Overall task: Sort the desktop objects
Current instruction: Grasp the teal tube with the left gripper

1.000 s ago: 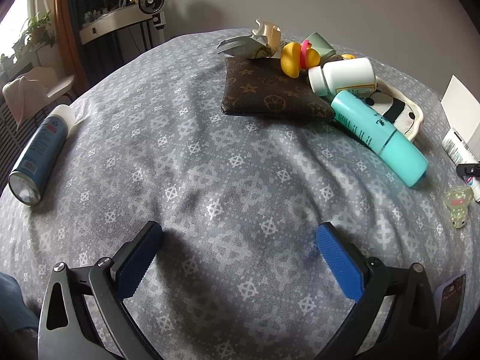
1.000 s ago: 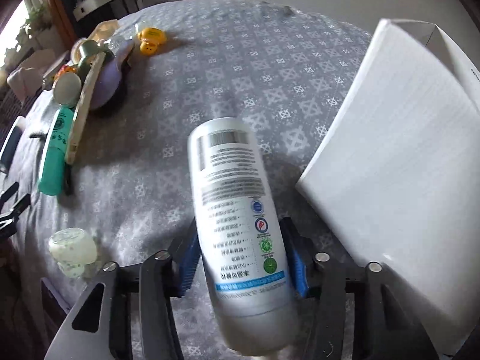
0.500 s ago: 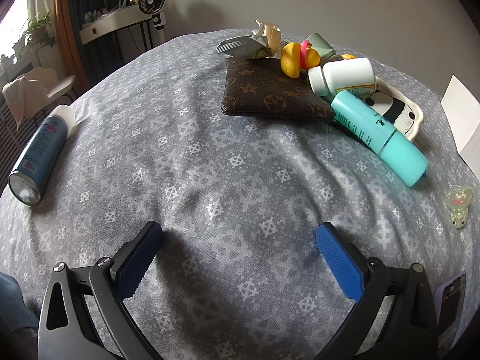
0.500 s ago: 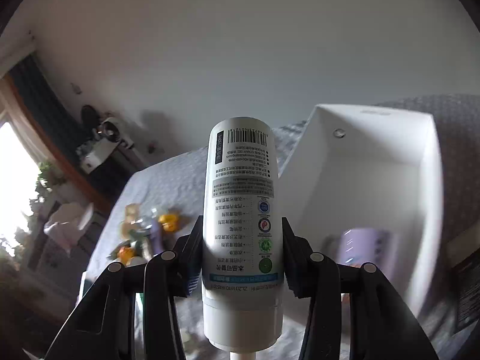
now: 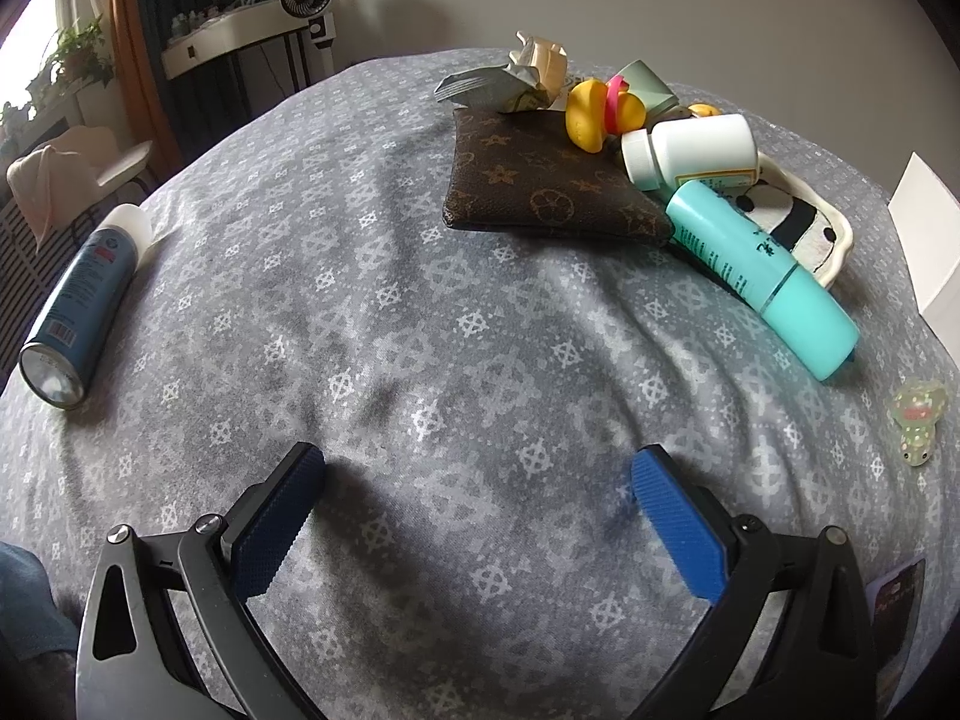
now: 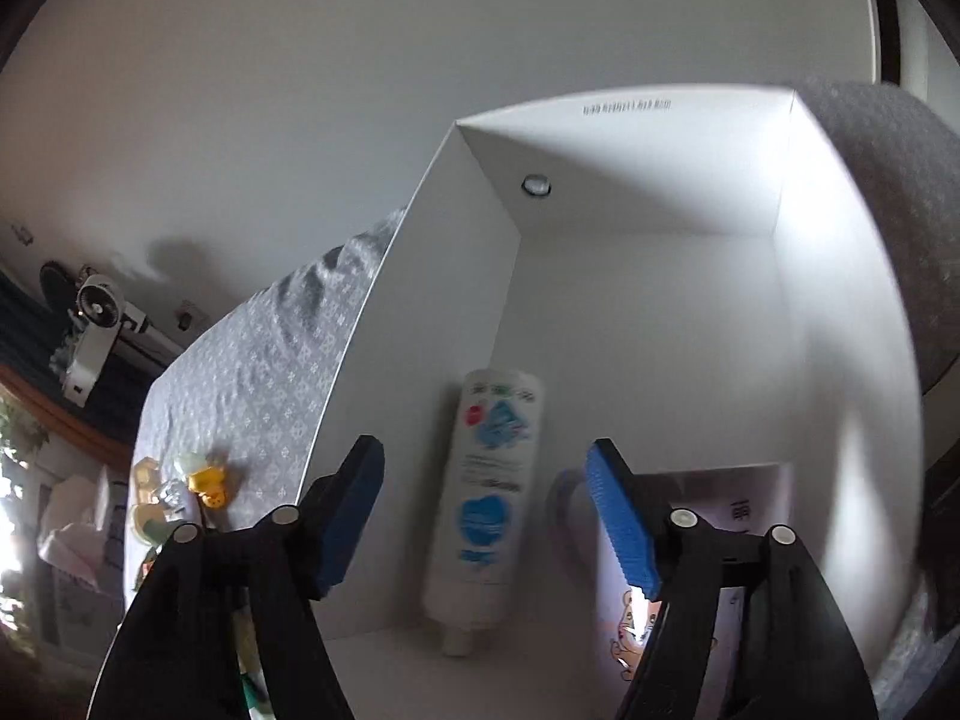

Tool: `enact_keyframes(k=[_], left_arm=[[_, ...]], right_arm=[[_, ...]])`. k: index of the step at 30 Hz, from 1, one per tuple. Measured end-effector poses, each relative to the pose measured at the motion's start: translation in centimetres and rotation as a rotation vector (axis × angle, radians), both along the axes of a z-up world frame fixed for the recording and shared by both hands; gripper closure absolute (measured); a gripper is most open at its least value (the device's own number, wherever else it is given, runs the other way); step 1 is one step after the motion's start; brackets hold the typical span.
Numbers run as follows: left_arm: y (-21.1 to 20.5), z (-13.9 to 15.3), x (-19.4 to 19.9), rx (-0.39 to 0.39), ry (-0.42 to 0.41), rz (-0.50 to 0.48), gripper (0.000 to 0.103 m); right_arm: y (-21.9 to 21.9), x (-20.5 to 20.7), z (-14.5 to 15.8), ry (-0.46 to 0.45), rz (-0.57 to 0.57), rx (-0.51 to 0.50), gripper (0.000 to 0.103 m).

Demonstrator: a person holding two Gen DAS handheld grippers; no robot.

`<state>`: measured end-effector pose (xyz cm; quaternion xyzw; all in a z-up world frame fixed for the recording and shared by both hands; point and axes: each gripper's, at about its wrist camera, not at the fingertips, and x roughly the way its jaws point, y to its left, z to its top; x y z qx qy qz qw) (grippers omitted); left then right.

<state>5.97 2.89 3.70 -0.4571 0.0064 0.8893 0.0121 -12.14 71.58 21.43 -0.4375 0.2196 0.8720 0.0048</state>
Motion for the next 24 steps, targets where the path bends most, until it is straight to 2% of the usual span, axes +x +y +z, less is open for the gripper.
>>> enact_keyframes(k=[2, 3, 5, 6, 8, 11, 12, 14, 15, 16, 18, 21, 24], left_arm=[[0.6, 0.8, -0.7, 0.069, -0.072, -0.032, 0.000], [1.0, 1.4, -0.8, 0.124, -0.078, -0.058, 0.000], [2.1, 2.8, -1.2, 0.259, -0.054, -0.107, 0.000], [2.9, 3.3, -1.7, 0.298, -0.052, -0.124, 0.000], [5.2, 3.3, -3.6, 0.303, -0.103, -0.143, 0.000], [8.3, 2.0, -7.0, 0.304, -0.189, -0.125, 0.000], [9.0, 1.6, -7.9, 0.296, -0.200, -0.110, 0.000], [10.2, 1.3, -9.0, 0.233, -0.189, -0.075, 0.001], [10.6, 1.3, -9.1, 0.222, -0.172, -0.078, 0.004], [10.8, 1.5, -9.3, 0.235, -0.157, -0.095, 0.029], [10.7, 1.4, -9.7, 0.246, -0.167, -0.107, 0.053], [10.2, 1.6, -9.7, 0.255, -0.178, -0.136, 0.059], [10.2, 2.1, -8.7, 0.184, -0.190, -0.183, 0.065]], right_arm=[[-0.3, 1.9, 2.2, 0.078, 0.009, 0.048, 0.033], [-0.8, 2.7, 3.2, 0.113, 0.036, 0.060, 0.032], [-2.5, 5.6, 4.7, 0.167, 0.105, 0.104, 0.020], [-3.6, 6.8, 5.2, 0.194, 0.136, 0.125, 0.019], [-5.3, 9.6, 5.3, 0.223, 0.229, 0.151, 0.015], [-8.1, 12.4, 4.1, 0.217, 0.326, 0.161, 0.015], [-8.8, 13.0, 3.4, 0.199, 0.352, 0.157, 0.015], [-10.4, 13.8, 2.0, 0.167, 0.389, 0.151, 0.015], [-10.8, 14.1, 1.2, 0.147, 0.404, 0.142, 0.015], [-11.1, 14.2, 0.5, 0.125, 0.414, 0.133, 0.015], [-11.5, 14.5, -0.7, 0.093, 0.434, 0.113, 0.015], [-12.1, 15.0, -2.0, 0.079, 0.458, 0.115, 0.015], [-12.7, 15.4, -2.4, 0.060, 0.487, 0.105, 0.015]])
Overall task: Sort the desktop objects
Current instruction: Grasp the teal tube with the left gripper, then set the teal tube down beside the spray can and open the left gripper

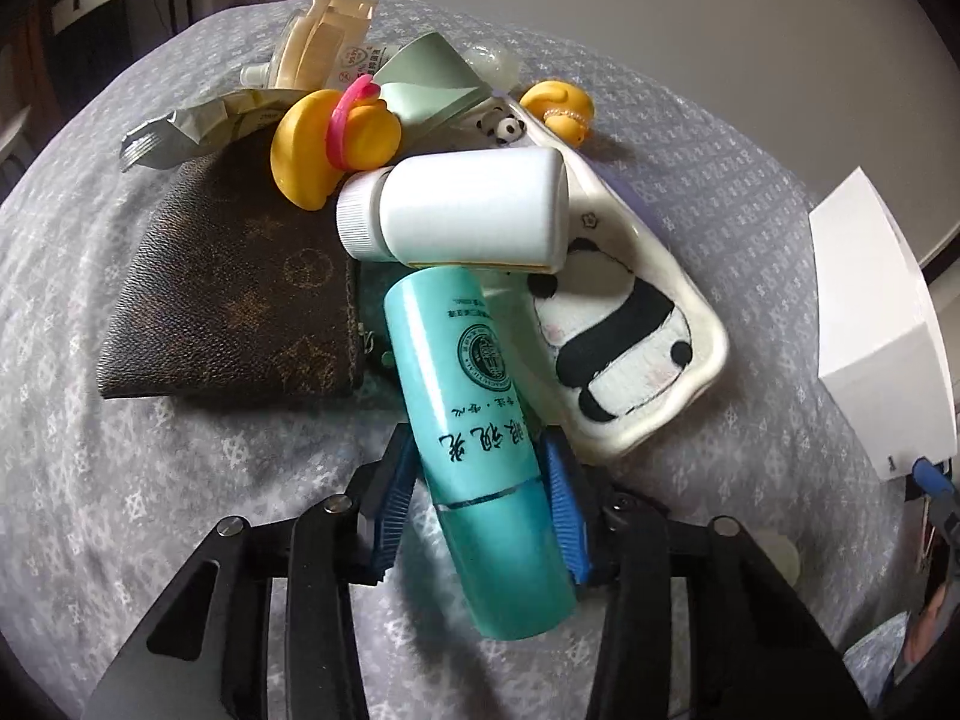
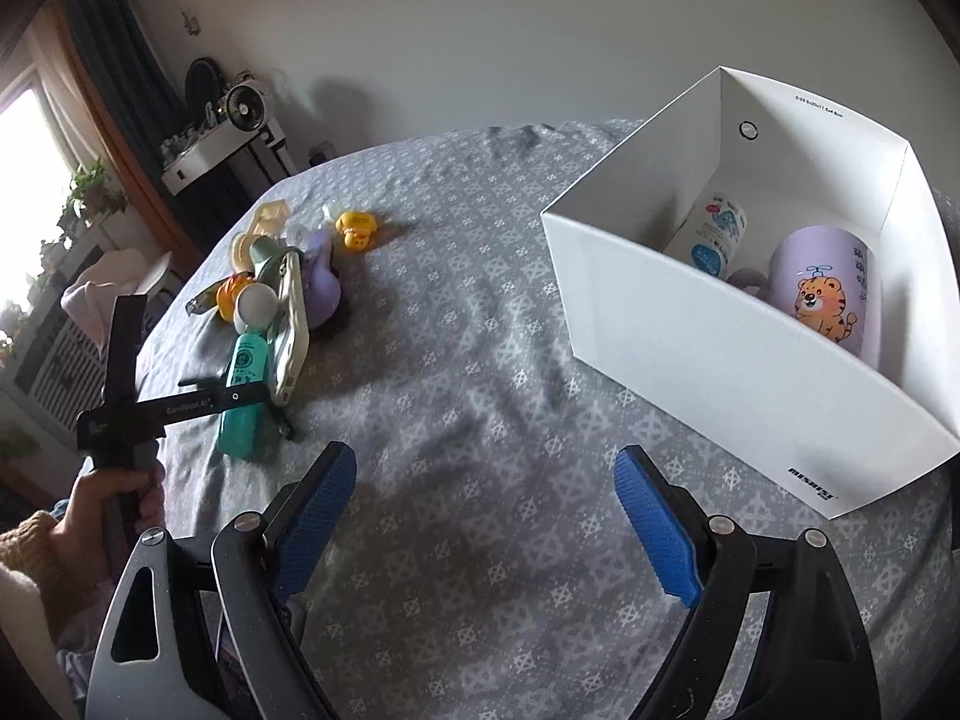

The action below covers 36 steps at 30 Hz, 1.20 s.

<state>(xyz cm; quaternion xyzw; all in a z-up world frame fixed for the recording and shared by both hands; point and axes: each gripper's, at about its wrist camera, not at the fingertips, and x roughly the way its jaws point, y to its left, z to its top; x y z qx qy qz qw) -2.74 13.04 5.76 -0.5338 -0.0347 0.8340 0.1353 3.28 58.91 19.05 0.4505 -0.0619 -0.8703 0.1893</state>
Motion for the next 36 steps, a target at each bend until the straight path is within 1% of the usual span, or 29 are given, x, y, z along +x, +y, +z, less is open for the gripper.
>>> enact_keyframes(k=[1, 3, 5, 6, 8, 9, 10, 11, 12, 13, 14, 15, 16, 19, 23, 25, 26, 29, 31, 34, 35, 36], left_arm=[[-0.1, 0.1, 0.4, -0.026, -0.002, -0.022, 0.068], [-0.5, 0.1, 1.3, -0.062, -0.012, -0.062, 0.069], [-0.2, -0.2, 1.8, -0.115, -0.018, -0.108, 0.069], [0.2, -0.4, 1.7, -0.142, -0.020, -0.122, 0.069], [0.7, -0.6, 1.5, -0.162, -0.019, -0.122, 0.064], [1.0, -0.6, 1.3, -0.152, -0.007, -0.123, 0.057], [1.2, -0.7, 1.2, -0.149, 0.002, -0.123, 0.056], [1.3, -0.6, 1.1, -0.152, 0.016, -0.122, 0.056], [1.3, -0.6, 1.1, -0.151, 0.031, -0.123, 0.061], [1.1, -0.5, 1.1, -0.150, 0.040, -0.120, 0.069], [0.7, -0.3, 1.1, -0.127, 0.039, -0.119, 0.070], [0.2, 0.1, 1.2, -0.099, 0.038, -0.117, 0.070], [-0.2, 0.4, 1.5, -0.089, 0.042, -0.116, 0.070], [-1.9, 1.4, 2.6, -0.081, 0.059, -0.102, 0.070], [-6.0, 3.8, 3.8, -0.075, 0.102, -0.032, 0.070], [-8.9, 5.0, 4.2, -0.098, 0.133, 0.017, 0.070], [-10.3, 5.7, 4.0, -0.115, 0.152, 0.042, 0.070], [-14.5, 6.9, 3.3, -0.207, 0.194, 0.112, 0.070], [-17.4, 6.9, 2.7, -0.237, 0.189, 0.175, 0.070], [-20.4, 5.5, 2.5, -0.328, 0.181, 0.246, 0.070], [-21.4, 4.8, 2.5, -0.341, 0.167, 0.272, 0.070], [-22.2, 4.0, 2.4, -0.334, 0.144, 0.304, 0.070]], right_arm=[[-0.3, 0.1, -0.2, -0.016, 0.016, -0.007, 0.015], [-1.0, 0.3, -0.7, -0.042, 0.048, -0.007, 0.015], [-2.0, 0.4, -2.0, -0.080, 0.084, 0.018, 0.015], [-2.6, 0.3, -2.9, -0.104, 0.092, 0.041, 0.015], [-3.3, -0.1, -5.0, -0.151, 0.087, 0.086, 0.015], [-3.4, -0.3, -6.0, -0.180, 0.078, 0.098, 0.015], [-3.4, -0.5, -7.1, -0.214, 0.069, 0.105, 0.015], [-3.4, -0.5, -7.7, -0.217, 0.066, 0.104, 0.014], [-3.5, -0.4, -7.7, -0.203, 0.069, 0.099, 0.011], [-3.6, -0.2, -7.7, -0.195, 0.078, 0.098, 0.006], [-3.8, -0.2, -7.9, -0.198, 0.090, 0.103, 0.000], [-4.0, -0.1, -8.1, -0.200, 0.099, 0.115, 0.000], [-4.2, -0.1, -8.3, -0.196, 0.103, 0.131, 0.000], [-4.8, 0.1, -8.4, -0.187, 0.109, 0.183, 0.000], [-5.7, 0.3, -8.5, -0.182, 0.126, 0.268, 0.000], [-5.8, 0.3, -8.6, -0.181, 0.128, 0.282, 0.000], [-5.7, 0.3, -8.6, -0.182, 0.127, 0.279, 0.000], [-5.4, 0.2, -8.5, -0.183, 0.125, 0.264, 0.000], [-5.4, 0.2, -8.5, -0.183, 0.123, 0.259, 0.000], [-5.3, 0.3, -8.5, -0.185, 0.121, 0.249, 0.000], [-5.2, 0.3, -8.5, -0.186, 0.120, 0.240, 0.000], [-5.0, 0.2, -8.4, -0.187, 0.118, 0.227, 0.000]])
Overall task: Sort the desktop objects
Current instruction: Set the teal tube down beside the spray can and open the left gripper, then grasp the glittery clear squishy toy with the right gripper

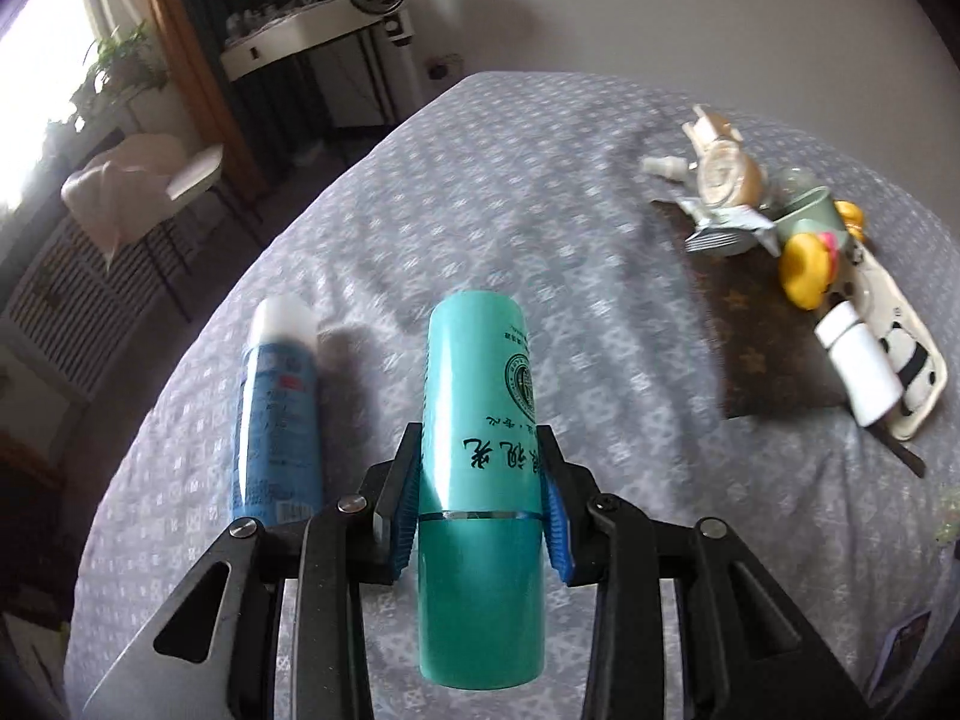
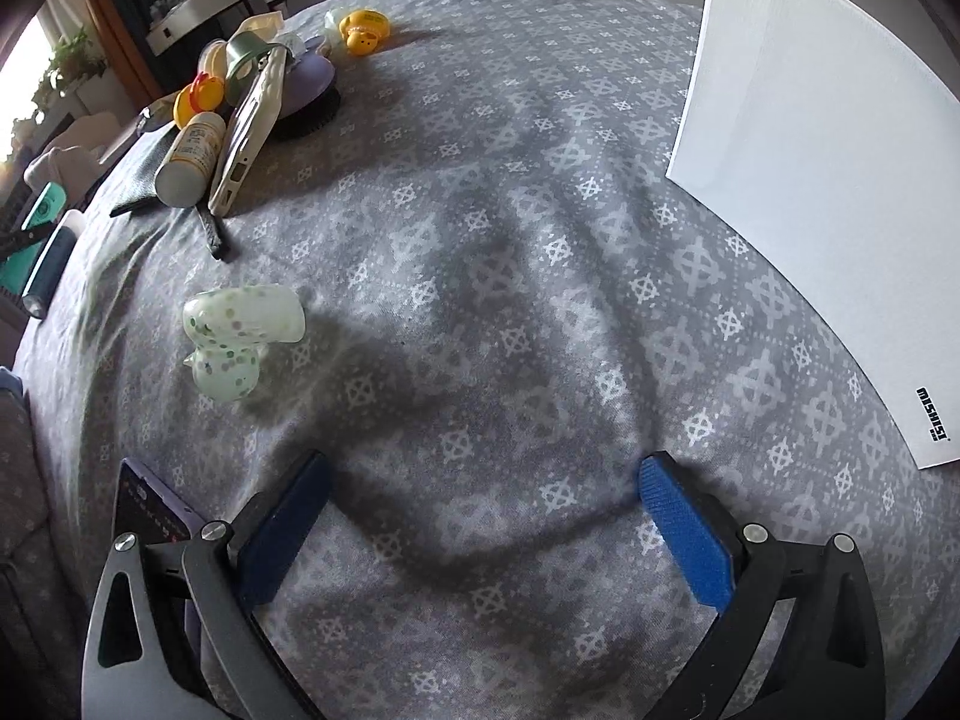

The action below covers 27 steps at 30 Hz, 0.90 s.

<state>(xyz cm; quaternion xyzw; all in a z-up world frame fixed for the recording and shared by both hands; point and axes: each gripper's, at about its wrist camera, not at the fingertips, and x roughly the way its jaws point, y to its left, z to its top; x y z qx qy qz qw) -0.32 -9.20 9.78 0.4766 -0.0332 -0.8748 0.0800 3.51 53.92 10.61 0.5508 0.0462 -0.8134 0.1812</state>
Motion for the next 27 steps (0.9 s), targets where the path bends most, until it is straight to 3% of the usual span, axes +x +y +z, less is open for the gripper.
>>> enact_keyframes(k=[4, 5, 7, 9, 12, 16, 19, 23, 24, 25, 26, 27], left_arm=[[-2.6, -2.6, 0.5, -0.001, -0.079, 0.154, 0.065], [-2.8, -2.3, 0.6, -0.012, -0.070, 0.179, 0.059], [-2.5, -0.6, 1.5, -0.031, 0.002, 0.195, 0.016], [-1.0, 1.9, 2.9, -0.035, 0.122, 0.161, 0.013], [2.4, 3.5, 4.0, 0.036, 0.186, 0.044, 0.000], [7.8, 1.4, 3.8, 0.124, 0.130, -0.092, 0.000], [11.4, -1.8, 3.7, 0.162, 0.044, -0.141, 0.000], [14.2, -6.2, 4.7, 0.128, -0.027, -0.201, 0.000], [14.2, -6.7, 5.4, 0.118, 0.023, -0.206, 0.000], [14.0, -6.6, 6.3, 0.125, 0.088, -0.209, 0.000], [14.0, -6.7, 6.5, 0.127, 0.106, -0.209, 0.000], [14.0, -6.6, 6.4, 0.125, 0.095, -0.208, 0.000]], right_arm=[[0.5, -0.2, 0.0, -0.013, -0.010, -0.049, 0.000], [0.5, -0.3, 0.1, -0.019, -0.003, -0.049, 0.000], [0.1, -0.2, 0.1, -0.030, 0.027, -0.021, 0.000], [0.0, -0.1, 1.1, -0.008, 0.010, -0.031, 0.001], [-0.8, 0.9, 3.8, 0.036, 0.035, -0.175, 0.002], [-6.1, 1.5, 4.7, 0.114, 0.180, -0.097, 0.002], [-8.3, 0.6, 3.5, 0.095, 0.173, -0.100, 0.002], [-9.2, -0.9, 0.9, 0.043, 0.135, -0.073, 0.007], [-9.2, -1.0, 0.8, 0.060, 0.134, -0.082, 0.008], [-9.3, -1.0, 0.9, 0.076, 0.138, -0.098, 0.015], [-9.4, -1.2, 1.0, 0.087, 0.138, -0.107, 0.029], [-9.5, -1.3, 0.9, 0.095, 0.132, -0.097, 0.035]])
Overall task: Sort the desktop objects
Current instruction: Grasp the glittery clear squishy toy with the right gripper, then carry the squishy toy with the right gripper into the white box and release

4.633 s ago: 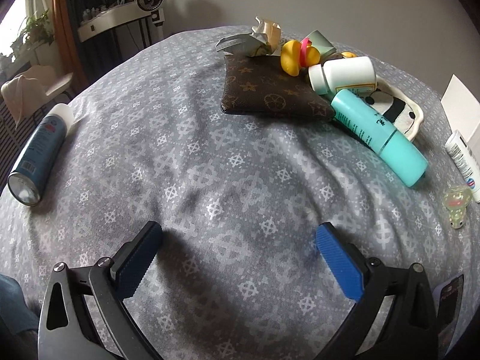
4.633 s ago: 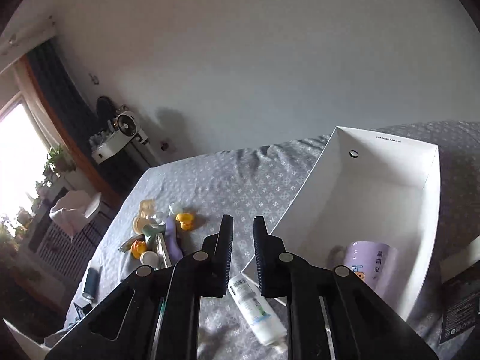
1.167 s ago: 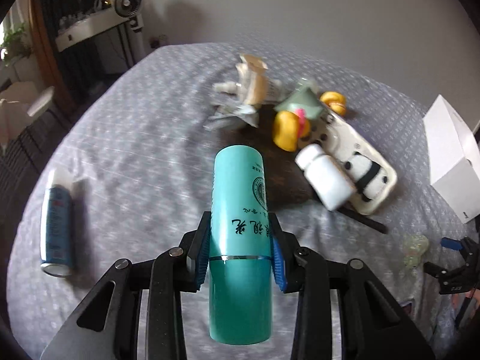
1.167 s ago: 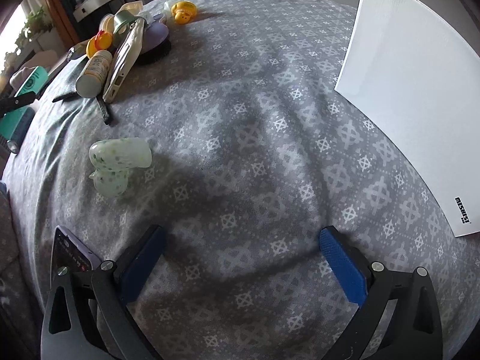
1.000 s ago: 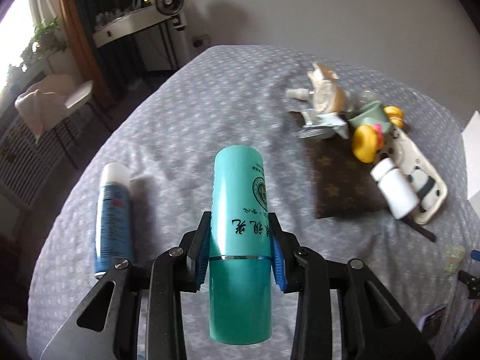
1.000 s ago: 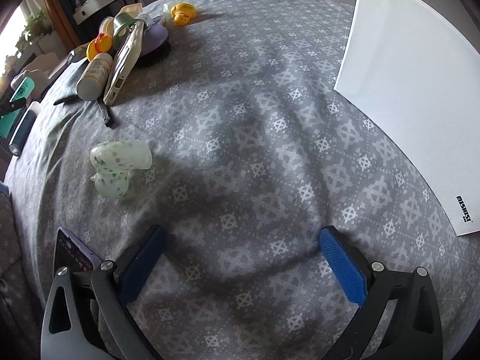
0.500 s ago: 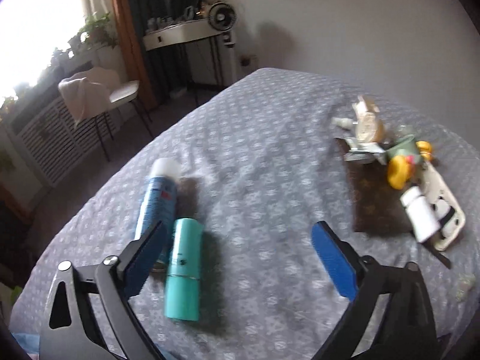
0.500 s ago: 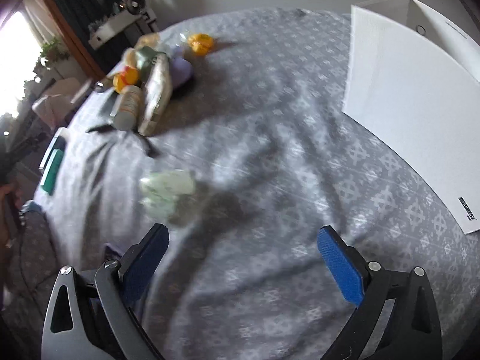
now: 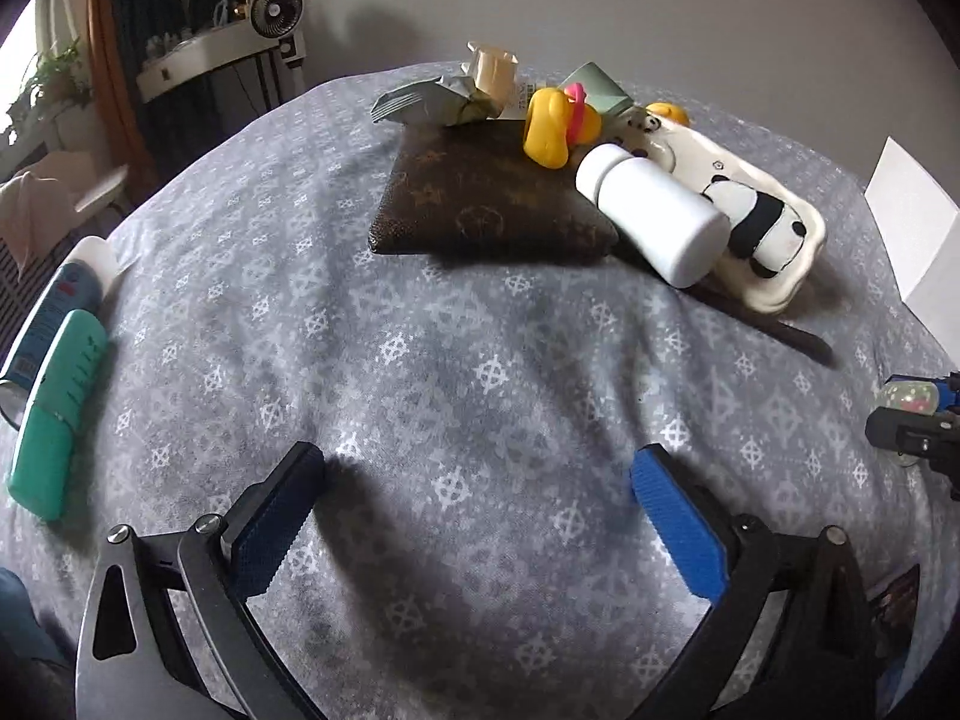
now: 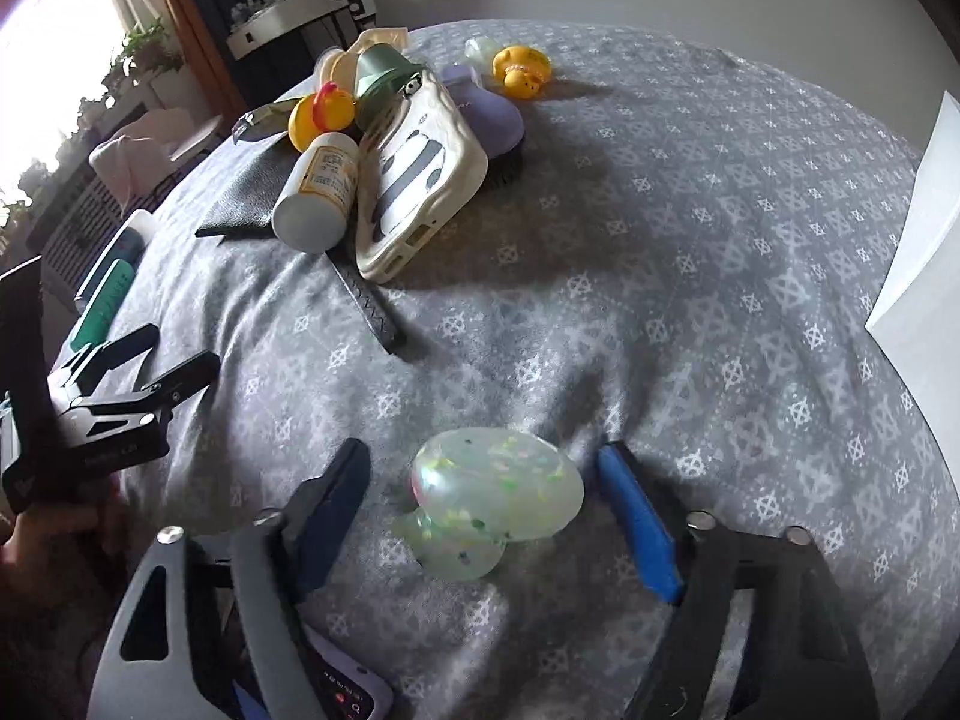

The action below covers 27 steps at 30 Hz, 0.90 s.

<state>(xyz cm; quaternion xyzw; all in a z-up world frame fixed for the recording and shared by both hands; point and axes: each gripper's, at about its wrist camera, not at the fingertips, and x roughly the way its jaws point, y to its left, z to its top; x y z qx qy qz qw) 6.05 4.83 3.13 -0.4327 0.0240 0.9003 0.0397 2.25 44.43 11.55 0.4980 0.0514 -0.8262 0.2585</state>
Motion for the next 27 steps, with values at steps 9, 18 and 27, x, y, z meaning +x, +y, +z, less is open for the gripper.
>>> enact_keyframes(k=[9, 18, 27], left_arm=[[0.0, -0.1, -0.2, 0.000, 0.006, 0.001, 0.000], [0.1, -0.1, -0.3, -0.002, 0.006, 0.001, 0.000], [0.1, -0.1, -0.3, -0.001, 0.006, 0.001, 0.000]], right_arm=[[1.5, 0.4, 2.0, 0.054, -0.032, -0.087, 0.052], [12.6, -2.4, 15.4, 0.364, -0.327, -0.136, 0.052], [23.0, -9.0, 14.1, 0.289, -0.590, 0.120, 0.052]])
